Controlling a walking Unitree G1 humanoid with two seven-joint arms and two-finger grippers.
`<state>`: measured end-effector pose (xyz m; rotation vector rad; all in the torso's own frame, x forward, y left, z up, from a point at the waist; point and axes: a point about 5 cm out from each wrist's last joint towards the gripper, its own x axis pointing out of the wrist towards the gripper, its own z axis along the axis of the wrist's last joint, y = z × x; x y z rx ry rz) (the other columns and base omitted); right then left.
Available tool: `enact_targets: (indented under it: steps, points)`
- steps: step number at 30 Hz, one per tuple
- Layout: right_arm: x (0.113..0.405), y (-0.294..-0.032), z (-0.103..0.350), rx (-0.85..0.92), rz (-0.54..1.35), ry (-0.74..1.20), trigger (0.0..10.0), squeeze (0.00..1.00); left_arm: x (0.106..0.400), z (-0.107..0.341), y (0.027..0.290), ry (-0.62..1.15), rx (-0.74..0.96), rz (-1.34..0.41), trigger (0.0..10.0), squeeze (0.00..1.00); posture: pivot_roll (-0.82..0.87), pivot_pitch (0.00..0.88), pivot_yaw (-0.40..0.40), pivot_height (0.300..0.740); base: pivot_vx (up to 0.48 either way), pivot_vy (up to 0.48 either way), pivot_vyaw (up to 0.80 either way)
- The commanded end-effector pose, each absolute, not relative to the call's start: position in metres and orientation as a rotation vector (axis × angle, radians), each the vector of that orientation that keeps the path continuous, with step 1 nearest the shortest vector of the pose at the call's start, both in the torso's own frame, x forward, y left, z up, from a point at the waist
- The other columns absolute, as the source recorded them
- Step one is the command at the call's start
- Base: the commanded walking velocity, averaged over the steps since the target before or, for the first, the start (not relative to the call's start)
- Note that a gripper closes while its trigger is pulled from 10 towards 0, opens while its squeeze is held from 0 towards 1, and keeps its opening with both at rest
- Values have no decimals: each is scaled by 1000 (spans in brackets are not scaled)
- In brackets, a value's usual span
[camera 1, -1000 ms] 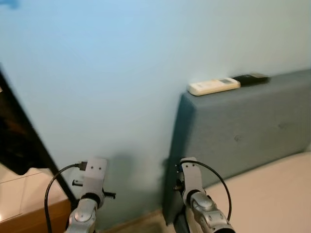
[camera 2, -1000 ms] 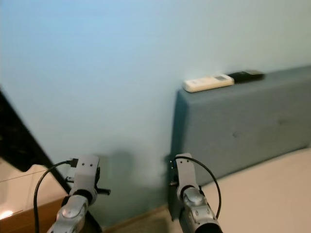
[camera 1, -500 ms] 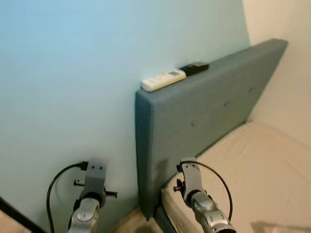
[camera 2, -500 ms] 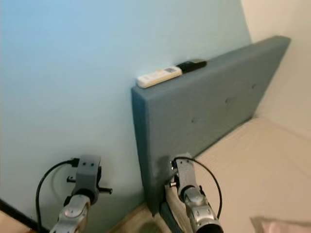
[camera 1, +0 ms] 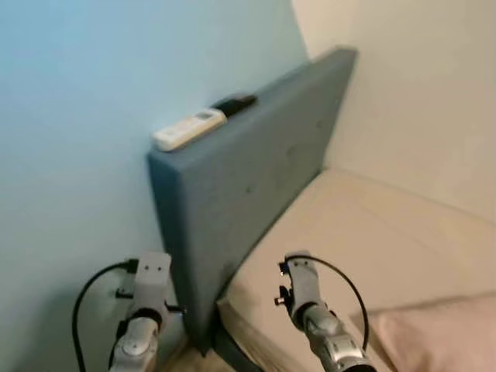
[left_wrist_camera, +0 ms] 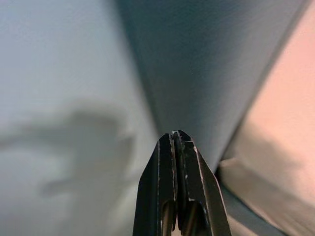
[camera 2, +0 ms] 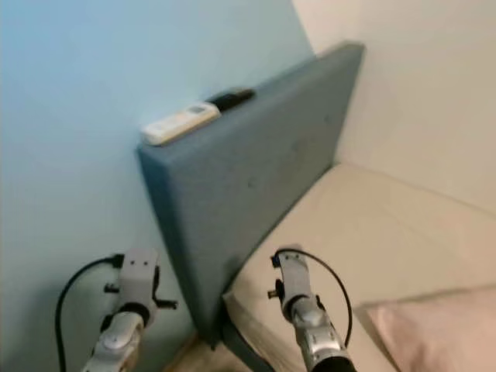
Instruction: Clean up the room
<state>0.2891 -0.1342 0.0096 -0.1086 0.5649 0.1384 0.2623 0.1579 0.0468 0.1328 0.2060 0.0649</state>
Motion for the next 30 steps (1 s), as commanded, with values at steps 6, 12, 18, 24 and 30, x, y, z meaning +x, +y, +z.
enact_targets:
  steps: [6,12,18,24,30]
  points:
    - [288,-135,9,-102,131,571,10000,0,260,43,155,219,136,46,10000,0,11,43,-18,740,0,0,-800]
    - [288,-135,9,-101,131,571,10000,0,260,43,155,213,134,45,10000,0,11,39,-17,740,0,0,-800]
    - [288,-136,9,-101,127,572,10000,0,261,45,155,205,134,41,10000,0,13,38,-17,740,0,0,-800]
    - [289,-135,9,-99,128,570,10000,0,261,45,155,205,134,39,10000,0,14,40,-15,740,0,0,-800]
    - [289,-135,10,-100,128,565,10000,0,261,45,156,206,134,37,10000,0,16,42,-16,740,0,0,-800]
